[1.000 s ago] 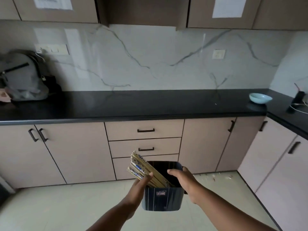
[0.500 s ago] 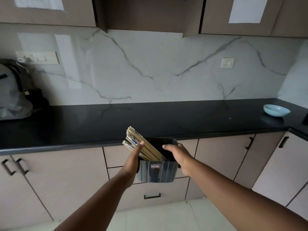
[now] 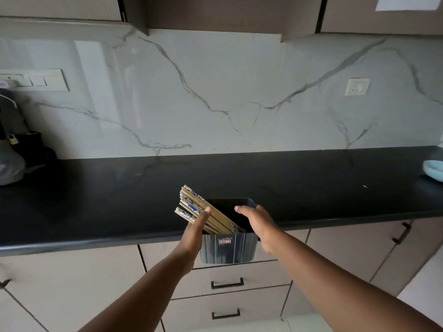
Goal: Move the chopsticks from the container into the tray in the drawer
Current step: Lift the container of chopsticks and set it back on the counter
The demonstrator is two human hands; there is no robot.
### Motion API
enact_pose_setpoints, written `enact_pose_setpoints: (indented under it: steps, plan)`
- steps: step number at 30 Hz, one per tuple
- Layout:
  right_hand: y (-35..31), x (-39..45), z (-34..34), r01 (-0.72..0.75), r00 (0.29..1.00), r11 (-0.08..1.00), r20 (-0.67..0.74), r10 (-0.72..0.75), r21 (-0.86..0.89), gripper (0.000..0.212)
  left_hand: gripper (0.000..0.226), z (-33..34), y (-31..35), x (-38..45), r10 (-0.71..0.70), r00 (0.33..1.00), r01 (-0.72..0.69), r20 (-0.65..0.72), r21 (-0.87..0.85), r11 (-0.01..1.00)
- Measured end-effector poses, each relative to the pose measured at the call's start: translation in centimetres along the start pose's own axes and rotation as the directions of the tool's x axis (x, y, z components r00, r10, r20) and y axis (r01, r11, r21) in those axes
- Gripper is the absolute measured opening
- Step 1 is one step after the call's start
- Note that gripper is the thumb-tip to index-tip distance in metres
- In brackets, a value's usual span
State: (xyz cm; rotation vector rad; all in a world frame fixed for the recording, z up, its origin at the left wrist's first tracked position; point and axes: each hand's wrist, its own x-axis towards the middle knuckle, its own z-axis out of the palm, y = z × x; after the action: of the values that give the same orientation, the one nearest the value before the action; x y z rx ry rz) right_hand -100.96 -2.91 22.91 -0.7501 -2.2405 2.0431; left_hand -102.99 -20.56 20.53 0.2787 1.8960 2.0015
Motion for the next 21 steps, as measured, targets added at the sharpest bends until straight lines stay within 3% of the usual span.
enact_pose_setpoints:
  steps: [5, 9, 21]
  plan:
    - [-1.3, 7.3, -0.1, 0.015, 0.999, 0.999, 0.045, -0.016, 0.044, 0.040, 0.028, 0.1, 0.1, 6.6, -0.038, 0.996, 0.042, -0.083, 0.048, 0.998]
    - [-1.2, 12.4, -0.6, 0.033, 0.999, 0.997, 0.040, -0.036, 0.064, 0.035, 0.013, 1.2, -0.3, 11.0, -0.050, 0.988, 0.060, -0.147, 0.067, 0.996]
    - [-3.0, 21.7, 1.1, 0.079, 0.995, 0.997, -0.061, -0.081, -0.021, 0.017, 0.023, -0.2, -0.5, 20.0, -0.019, 0.962, 0.024, -0.272, 0.014, 1.000]
